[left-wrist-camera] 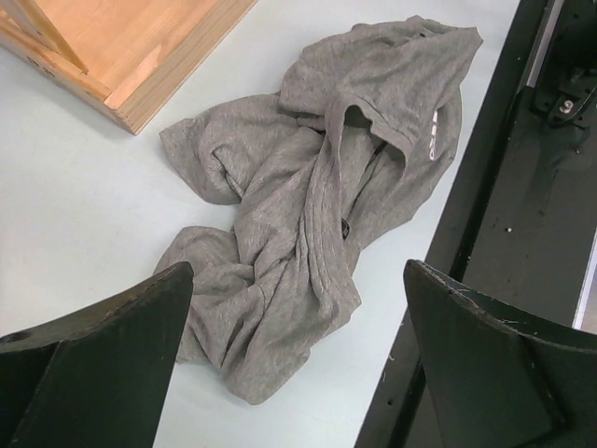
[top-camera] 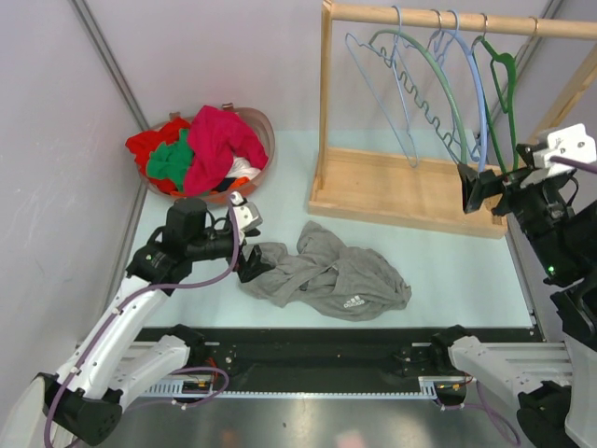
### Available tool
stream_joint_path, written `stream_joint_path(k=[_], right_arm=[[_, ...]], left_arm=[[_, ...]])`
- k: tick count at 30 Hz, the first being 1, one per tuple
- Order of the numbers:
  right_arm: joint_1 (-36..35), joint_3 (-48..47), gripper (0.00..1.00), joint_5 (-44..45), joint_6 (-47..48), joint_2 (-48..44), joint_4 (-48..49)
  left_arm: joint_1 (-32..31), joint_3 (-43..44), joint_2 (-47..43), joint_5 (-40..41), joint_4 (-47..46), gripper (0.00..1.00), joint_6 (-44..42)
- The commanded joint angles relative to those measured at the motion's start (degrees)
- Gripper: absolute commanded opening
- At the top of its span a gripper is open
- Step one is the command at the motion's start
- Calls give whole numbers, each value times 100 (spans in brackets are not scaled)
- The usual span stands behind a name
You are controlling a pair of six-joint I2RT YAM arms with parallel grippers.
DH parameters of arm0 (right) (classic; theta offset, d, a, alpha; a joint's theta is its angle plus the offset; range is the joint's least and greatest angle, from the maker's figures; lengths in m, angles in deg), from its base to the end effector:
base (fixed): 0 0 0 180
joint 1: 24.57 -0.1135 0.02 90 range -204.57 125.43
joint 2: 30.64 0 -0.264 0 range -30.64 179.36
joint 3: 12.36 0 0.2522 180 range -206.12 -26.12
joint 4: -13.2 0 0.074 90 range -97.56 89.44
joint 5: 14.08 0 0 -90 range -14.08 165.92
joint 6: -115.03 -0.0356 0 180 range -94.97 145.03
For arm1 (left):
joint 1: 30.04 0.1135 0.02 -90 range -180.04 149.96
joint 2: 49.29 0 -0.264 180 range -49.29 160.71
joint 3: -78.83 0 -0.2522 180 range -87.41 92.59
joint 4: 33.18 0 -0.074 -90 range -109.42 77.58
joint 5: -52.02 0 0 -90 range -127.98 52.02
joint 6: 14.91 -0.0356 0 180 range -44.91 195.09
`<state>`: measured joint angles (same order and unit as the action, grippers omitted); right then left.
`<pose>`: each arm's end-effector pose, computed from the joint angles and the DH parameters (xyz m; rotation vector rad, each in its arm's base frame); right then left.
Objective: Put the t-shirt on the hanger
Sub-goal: Pick up the hanger from the clothesline.
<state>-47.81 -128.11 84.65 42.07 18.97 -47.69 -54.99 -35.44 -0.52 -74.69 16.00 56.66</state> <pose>0.0570 0.0186 0.5552 -0.3920 1.4274 -0.0250 0.1488 -0.0927 0.3309 1.1129 1.7765 -0.7477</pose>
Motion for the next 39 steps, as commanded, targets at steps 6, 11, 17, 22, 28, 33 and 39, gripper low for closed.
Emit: stream_joint_path(k=[6, 11, 17, 22, 28, 33, 39], right_arm=[[74, -1287, 81, -614, -490, 1296, -269], [66, -1630, 75, -1356, -561, 2156, -314], [232, -2158, 70, -1330, -421, 3194, -130], [417, -2281, 66, -1435, -447, 3687, -59], [566, -2202, 66, -1409, -394, 4092, 310], [672, -2097, 66, -1716, -350, 4355, 354], [751, -1798, 61, -1998, -447, 4435, 556]], left_arm=[[34, 464, 123, -310, -465, 100, 507], [34, 411, 141, -372, -694, 100, 727], [122, 411, 36, -328, -677, 100, 754], [157, 332, -35, -293, -659, 100, 736], [157, 332, -17, -258, -712, 100, 736], [157, 297, 18, -232, -738, 100, 701], [157, 332, 62, -135, -747, 100, 569]])
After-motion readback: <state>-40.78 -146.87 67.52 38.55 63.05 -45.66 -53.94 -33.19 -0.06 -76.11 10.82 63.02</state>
